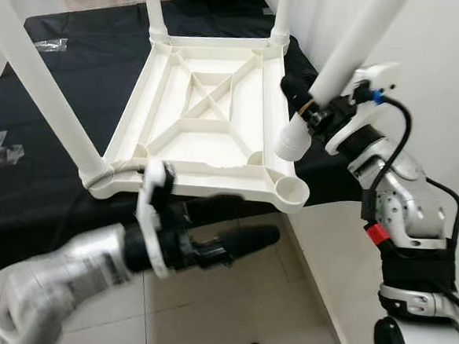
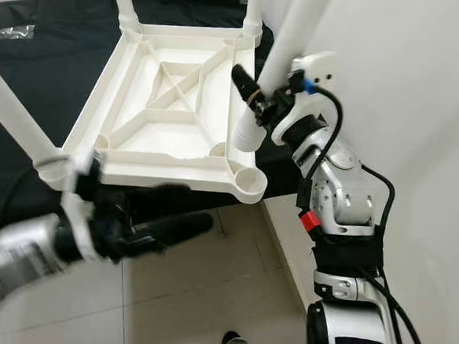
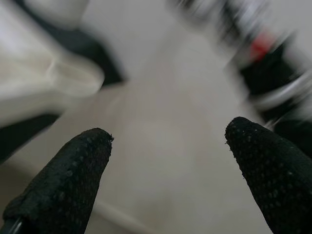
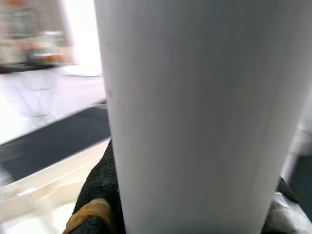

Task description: Building children table

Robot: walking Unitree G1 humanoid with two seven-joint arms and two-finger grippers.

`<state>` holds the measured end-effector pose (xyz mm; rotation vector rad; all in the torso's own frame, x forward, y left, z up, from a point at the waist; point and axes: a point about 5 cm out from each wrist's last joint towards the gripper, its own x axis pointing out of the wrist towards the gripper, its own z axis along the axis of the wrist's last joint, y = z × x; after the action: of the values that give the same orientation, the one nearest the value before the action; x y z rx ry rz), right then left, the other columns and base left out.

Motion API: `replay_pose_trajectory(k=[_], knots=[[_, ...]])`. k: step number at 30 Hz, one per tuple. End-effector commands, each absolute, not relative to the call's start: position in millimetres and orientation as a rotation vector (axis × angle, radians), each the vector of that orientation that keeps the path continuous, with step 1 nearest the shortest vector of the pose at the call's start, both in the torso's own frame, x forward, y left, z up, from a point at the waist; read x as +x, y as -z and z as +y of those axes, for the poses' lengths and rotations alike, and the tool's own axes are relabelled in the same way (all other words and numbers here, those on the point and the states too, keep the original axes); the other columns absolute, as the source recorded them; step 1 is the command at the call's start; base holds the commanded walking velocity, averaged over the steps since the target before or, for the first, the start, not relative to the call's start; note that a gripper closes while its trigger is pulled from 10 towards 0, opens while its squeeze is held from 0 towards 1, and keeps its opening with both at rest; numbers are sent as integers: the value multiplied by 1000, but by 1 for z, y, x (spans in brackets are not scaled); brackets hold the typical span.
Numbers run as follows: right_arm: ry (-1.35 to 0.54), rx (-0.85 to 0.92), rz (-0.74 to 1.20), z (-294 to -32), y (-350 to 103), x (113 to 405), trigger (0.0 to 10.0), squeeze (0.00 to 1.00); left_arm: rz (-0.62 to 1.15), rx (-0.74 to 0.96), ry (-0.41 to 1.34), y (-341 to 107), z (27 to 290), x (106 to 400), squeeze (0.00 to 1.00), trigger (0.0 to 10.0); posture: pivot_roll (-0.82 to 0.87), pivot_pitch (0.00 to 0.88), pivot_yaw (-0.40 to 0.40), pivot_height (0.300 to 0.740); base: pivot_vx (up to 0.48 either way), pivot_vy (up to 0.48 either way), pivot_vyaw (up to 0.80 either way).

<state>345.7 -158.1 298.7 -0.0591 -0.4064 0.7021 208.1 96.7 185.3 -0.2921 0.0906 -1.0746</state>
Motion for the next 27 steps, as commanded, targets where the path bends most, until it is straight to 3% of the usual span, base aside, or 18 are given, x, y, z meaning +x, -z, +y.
replay_pose_trajectory(k=[1, 6, 14, 19, 27], knots=[[-792, -69, -446, -151, -301, 342, 10000, 0, 115, -220, 1031, -177, 97, 205, 0, 10000, 14, 290, 16, 740, 0, 0, 0], [-984, -69, -352, -154, -291, 342, 10000, 0, 154, -123, 976, -161, 103, 182, 0, 10000, 31, 311, 13, 740, 0, 0, 0], [-1081, -71, -240, -169, -277, 347, 10000, 0, 114, -113, 906, -154, 107, 164, 0, 10000, 48, 339, 17, 740, 0, 0, 0], [-1216, -89, -241, -201, -294, 342, 10000, 0, 46, -65, 852, -156, 106, 149, 0, 10000, 69, 386, 39, 740, 0, 0, 0], [-1395, -181, -288, -220, -323, 324, 10000, 0, 29, -26, 853, -156, 109, 139, 0, 10000, 77, 415, 55, 740, 0, 0, 0]])
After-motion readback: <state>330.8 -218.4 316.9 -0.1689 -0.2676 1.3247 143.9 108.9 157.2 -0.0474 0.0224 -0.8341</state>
